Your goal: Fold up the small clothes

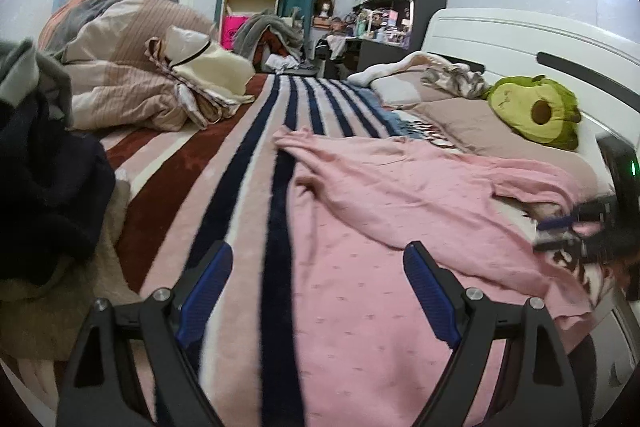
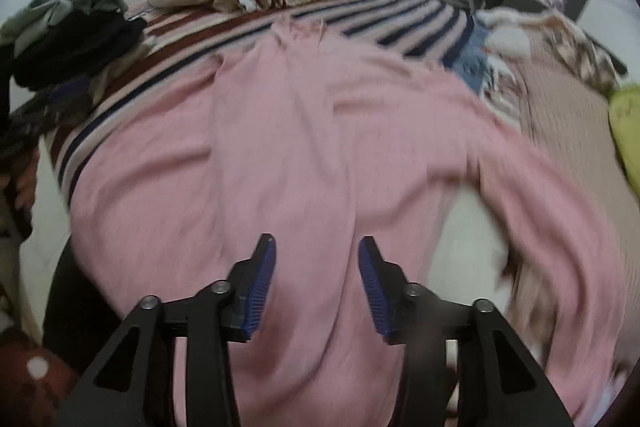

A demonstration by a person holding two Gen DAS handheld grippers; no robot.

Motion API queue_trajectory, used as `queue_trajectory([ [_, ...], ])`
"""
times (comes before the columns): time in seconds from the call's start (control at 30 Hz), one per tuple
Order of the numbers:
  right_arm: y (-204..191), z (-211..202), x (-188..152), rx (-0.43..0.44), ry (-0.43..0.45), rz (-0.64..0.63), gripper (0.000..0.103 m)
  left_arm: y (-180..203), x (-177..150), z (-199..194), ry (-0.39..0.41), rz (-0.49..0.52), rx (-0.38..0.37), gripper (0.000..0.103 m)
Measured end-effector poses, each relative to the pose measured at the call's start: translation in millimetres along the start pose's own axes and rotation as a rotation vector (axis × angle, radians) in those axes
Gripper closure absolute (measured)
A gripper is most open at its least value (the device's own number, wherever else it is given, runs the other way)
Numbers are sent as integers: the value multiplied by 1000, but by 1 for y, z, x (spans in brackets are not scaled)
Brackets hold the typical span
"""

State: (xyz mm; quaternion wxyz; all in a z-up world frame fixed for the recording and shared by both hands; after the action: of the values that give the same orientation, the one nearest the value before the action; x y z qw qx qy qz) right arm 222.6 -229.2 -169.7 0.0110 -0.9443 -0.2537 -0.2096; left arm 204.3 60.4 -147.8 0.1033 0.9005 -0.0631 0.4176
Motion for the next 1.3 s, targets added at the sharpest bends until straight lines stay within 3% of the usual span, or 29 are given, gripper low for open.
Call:
queue_trajectory([
  [0.07,-4,3,-23,12,-21,20,57,11,0,-5,2,13,-10,18],
  [0.17,-3,9,-50,72,-41,79,60,26,1,-11,2,37,-19,18],
  [0.2,-2,11,-56,117,-45,110,67,31,1,-14,3,46,-21,18],
  [0.23,-1,12,-60,148,-39,132,88,35,2,-17,5,54,-20,18],
  [0.27,2,10,-63,154,-30,155,100,38,2,-19,7,61,-19,18],
  [0.4,15,1,-67,85,-1,155,102,48,4,-27,11,85,-7,18],
  [0.47,26,1,-71,85,-8,182,102,51,5,-30,13,88,-3,18],
  [0.6,52,0,-85,-5,-26,212,102,57,5,-31,10,101,-3,18],
  [0.73,56,-13,-85,89,34,263,97,65,7,-27,3,118,-1,18],
  [0.83,49,-17,-80,189,76,272,49,71,9,-25,-1,125,-11,18],
  [0.87,44,-15,-79,212,81,264,46,73,9,-25,-2,129,-13,18],
  [1.2,24,12,-82,245,30,242,49,76,9,-23,-12,141,-9,18],
  [1.23,24,11,-82,248,34,250,53,76,9,-23,-11,142,-9,18],
  [1.27,22,10,-83,246,35,241,71,76,9,-24,-10,141,-10,18],
  [1.3,19,10,-84,237,31,221,82,76,9,-24,-10,141,-11,18],
])
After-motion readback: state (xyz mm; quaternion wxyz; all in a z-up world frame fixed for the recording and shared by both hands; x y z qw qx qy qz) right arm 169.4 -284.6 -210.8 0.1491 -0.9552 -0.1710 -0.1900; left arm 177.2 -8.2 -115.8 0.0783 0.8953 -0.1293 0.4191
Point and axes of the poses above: each gripper's, at about its wrist camera, not at the fingertips, and z roughly the way its jaws point, y to its right, x to its top, the point moved 7 cm from there along z, roughly the way its jaws point, and after that the axes turned 9 degrees about -y, right-handed, at the moved point
